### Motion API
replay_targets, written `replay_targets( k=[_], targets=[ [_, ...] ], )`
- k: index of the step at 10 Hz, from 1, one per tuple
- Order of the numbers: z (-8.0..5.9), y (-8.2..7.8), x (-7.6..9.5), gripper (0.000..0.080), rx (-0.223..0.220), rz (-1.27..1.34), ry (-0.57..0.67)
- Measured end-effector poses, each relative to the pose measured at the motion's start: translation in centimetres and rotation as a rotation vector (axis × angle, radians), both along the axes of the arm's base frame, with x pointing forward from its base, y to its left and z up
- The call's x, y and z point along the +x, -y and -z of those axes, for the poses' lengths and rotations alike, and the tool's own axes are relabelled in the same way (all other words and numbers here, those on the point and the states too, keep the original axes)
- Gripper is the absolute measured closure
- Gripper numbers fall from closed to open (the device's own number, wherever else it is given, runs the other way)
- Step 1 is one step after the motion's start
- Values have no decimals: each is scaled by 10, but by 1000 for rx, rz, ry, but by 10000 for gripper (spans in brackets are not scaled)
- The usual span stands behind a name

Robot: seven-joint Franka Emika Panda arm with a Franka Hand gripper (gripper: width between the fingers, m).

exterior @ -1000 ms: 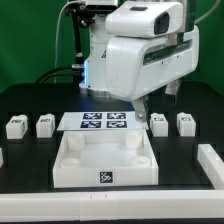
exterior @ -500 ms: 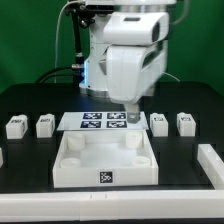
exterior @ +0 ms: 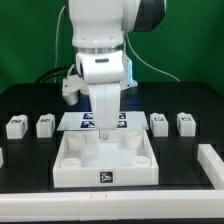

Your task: Assemble one leg

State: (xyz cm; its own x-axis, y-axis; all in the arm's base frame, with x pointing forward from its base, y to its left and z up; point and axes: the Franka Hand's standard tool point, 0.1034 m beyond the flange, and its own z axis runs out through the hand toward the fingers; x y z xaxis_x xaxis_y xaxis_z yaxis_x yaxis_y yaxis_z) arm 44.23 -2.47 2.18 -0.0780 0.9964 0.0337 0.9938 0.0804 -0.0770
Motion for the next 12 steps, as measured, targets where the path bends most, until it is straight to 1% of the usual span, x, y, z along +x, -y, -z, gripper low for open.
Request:
replay_targets(
  k=[1,2,4,5,6,7,8,9,10,12],
  targets=[
    [8,-1,-2,150,4,0,-14],
    [13,0,-3,150,6,5,-22],
    [14,3,-3,150,6,11,-21],
    [15,3,-3,272,6,11,-21],
    [15,3,-3,414,6,11,-22],
    [15,3,-4,414,6,12,-22],
    [15,3,-4,608,6,12,-23],
    [15,4,-4,608,6,13,-22],
    [14,4,-1,736,5,14,-10],
    [13,4,0,736,5,14,-6]
  ],
)
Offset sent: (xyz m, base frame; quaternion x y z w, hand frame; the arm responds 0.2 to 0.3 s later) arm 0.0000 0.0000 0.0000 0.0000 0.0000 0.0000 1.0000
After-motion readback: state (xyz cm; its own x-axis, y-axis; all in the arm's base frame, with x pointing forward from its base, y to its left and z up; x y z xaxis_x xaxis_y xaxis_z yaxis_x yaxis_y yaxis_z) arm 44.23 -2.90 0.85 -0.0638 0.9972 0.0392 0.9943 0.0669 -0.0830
